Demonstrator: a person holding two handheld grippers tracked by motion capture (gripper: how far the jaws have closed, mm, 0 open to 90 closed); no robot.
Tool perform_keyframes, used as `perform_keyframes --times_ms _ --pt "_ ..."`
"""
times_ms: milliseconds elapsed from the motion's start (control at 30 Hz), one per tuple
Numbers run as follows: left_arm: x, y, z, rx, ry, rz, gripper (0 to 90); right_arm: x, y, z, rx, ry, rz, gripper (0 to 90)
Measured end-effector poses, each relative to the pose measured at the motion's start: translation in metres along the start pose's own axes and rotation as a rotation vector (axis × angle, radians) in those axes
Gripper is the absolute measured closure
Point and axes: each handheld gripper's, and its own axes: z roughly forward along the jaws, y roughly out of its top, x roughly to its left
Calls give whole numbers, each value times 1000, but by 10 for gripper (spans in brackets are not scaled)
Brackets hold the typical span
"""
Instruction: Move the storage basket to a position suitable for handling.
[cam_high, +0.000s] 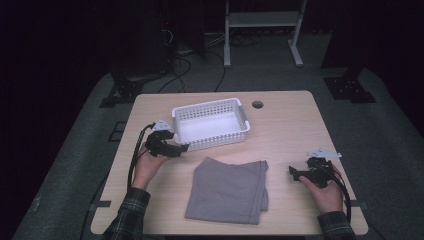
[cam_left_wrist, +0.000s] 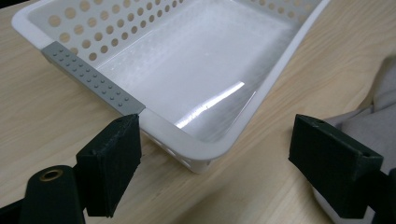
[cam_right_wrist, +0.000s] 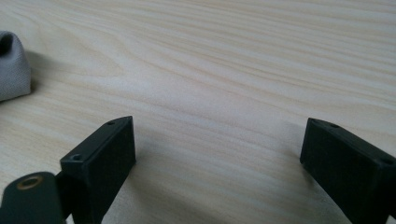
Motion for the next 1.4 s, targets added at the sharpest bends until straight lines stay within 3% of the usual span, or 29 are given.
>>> perform_keyframes --times_ms 733,933,1233,1400 --pt "-34 17 27 -17 -91 41 164 0 0 0 0 0 0 93" --pt "-45 25 35 4 -112 72 163 0 0 0 0 0 0 93" --pt "-27 43 23 -13 -79 75 170 0 0 0 0 0 0 93" --pt "-6 55 22 -16 -43 77 181 0 0 0 0 0 0 93"
